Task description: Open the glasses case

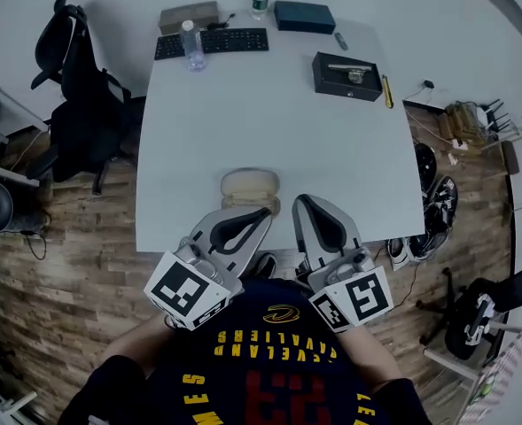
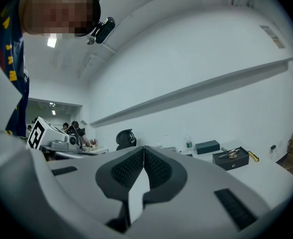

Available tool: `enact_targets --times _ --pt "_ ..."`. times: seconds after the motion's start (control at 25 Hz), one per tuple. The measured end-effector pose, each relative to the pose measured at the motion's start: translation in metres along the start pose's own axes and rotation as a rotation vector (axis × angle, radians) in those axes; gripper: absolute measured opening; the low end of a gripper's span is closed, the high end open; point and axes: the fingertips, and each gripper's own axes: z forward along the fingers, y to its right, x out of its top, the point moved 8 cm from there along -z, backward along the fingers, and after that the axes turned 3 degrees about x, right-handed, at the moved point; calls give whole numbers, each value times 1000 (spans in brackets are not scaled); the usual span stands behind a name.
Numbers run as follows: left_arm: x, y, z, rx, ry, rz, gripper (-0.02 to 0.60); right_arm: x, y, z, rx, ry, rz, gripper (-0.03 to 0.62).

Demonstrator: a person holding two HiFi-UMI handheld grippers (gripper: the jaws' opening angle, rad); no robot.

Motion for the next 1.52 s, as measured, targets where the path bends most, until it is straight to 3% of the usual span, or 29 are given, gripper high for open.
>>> enact_targets --times 0.52,1.52 --pt "-8 -15 -15 103 -3 -76 15 -9 0 -6 8 -35 14 18" --pt "-15 -20 -8 115 -30 -75 15 -15 8 -1 13 -58 33 18"
